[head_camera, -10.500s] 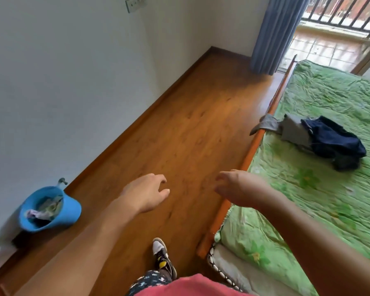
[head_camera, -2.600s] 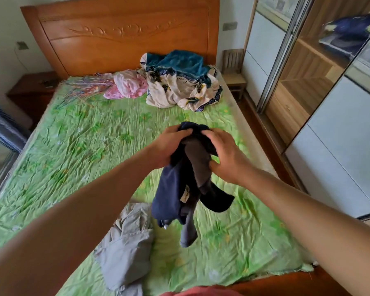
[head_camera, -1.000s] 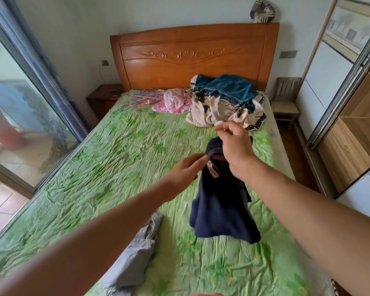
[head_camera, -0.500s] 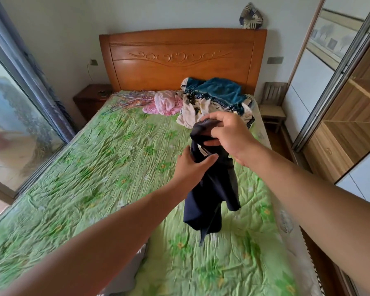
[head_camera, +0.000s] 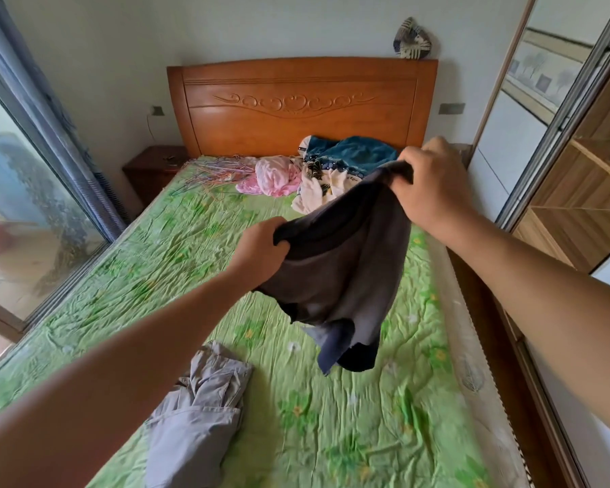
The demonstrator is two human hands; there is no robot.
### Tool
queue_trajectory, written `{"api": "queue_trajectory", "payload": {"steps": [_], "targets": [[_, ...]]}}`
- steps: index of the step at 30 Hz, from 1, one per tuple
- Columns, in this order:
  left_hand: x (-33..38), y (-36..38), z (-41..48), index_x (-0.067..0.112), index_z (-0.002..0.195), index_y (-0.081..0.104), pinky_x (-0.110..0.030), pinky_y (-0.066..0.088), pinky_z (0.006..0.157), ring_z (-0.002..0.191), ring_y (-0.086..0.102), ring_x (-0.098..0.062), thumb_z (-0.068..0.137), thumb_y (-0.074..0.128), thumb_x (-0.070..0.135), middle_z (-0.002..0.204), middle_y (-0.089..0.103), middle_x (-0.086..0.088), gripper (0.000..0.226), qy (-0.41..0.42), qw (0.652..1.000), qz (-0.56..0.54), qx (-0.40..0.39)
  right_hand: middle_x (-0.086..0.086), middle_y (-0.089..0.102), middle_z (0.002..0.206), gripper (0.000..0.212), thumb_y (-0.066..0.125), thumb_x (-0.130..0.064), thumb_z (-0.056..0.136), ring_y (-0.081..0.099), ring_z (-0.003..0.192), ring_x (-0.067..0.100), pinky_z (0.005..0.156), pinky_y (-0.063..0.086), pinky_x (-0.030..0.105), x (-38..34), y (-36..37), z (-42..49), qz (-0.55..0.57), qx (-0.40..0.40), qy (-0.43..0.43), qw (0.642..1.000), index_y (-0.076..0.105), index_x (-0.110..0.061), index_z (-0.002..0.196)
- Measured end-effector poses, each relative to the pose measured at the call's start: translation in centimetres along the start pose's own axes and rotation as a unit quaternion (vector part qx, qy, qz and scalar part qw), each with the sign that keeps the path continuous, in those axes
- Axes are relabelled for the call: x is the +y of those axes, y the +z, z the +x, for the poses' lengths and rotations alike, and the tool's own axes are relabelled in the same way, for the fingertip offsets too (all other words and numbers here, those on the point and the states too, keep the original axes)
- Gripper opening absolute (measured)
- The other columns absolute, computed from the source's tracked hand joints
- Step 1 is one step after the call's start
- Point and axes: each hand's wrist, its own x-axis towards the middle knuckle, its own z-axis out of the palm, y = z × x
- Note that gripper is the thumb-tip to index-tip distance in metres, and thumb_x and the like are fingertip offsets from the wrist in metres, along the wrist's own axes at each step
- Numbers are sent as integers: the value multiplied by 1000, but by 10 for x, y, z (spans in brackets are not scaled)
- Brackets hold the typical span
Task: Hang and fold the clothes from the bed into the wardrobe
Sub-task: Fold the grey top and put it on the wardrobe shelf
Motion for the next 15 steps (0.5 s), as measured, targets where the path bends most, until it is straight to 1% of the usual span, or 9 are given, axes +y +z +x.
{"api": "queue_trajectory", "payload": {"steps": [2,4,6,9,10,12,13,14,15], "targets": [[-9,-10,3,17,111,66,-30,41,64,79,60,-25,85,64,8,91,65,0,28,22,1000,12,17,16,53,102,22,67,-28,90,54,98,36,80,47,41,4,1,1,20,-10,-3,1000,65,-7,94],[-14,-20,6,25,120,61,-27,41,62,75,58,-12,87,65,10,101,66,5,37,49,998,19,28,9,56,86,25,63,-30,91,56,82,31,68,42,38,4,2,-1,63,-35,17,997,55,-10,80],[-19,-29,8,35,128,54,-23,41,58,70,57,-2,92,61,12,97,67,7,43,73,997,-3,24,5,54,67,29,60,-32,90,54,65,26,57,37,37,4,1,-4,98,-40,49,993,49,-11,73],[-24,-38,6,44,132,46,-28,47,58,68,61,-9,101,54,20,85,66,6,40,96,995,-24,8,0,45,57,36,63,-33,90,46,55,20,51,29,35,5,-3,-9,124,-26,53,990,44,-13,67],[-23,-41,6,46,132,44,-28,47,58,67,60,-4,102,54,26,81,64,11,37,106,994,-21,7,0,44,56,38,64,-35,91,44,54,18,50,28,35,6,-5,-10,123,-25,51,991,44,-13,67],[-20,-51,6,51,133,40,-25,43,57,65,58,4,96,57,49,74,60,16,40,126,992,-9,7,0,45,57,40,64,-40,92,44,53,15,49,29,33,9,-11,-11,113,-27,41,992,47,-11,70],[-18,-57,6,54,133,38,-24,43,60,67,58,4,87,61,61,77,63,16,52,131,991,-3,-5,1,47,58,40,63,-42,93,46,54,18,49,32,34,12,-14,-11,105,-32,28,994,48,-11,72],[-17,-64,6,57,133,37,-26,45,66,75,60,-1,78,68,67,88,66,15,64,130,991,10,-28,3,50,60,41,63,-45,94,50,56,21,50,37,36,15,-17,-11,92,-37,9,995,50,-11,75],[-16,-70,6,57,131,37,-29,46,72,83,61,-8,71,76,67,100,67,12,73,128,990,35,-52,5,54,62,42,62,-48,94,54,59,26,52,42,38,19,-20,-11,74,-42,-11,996,52,-10,78]]}}
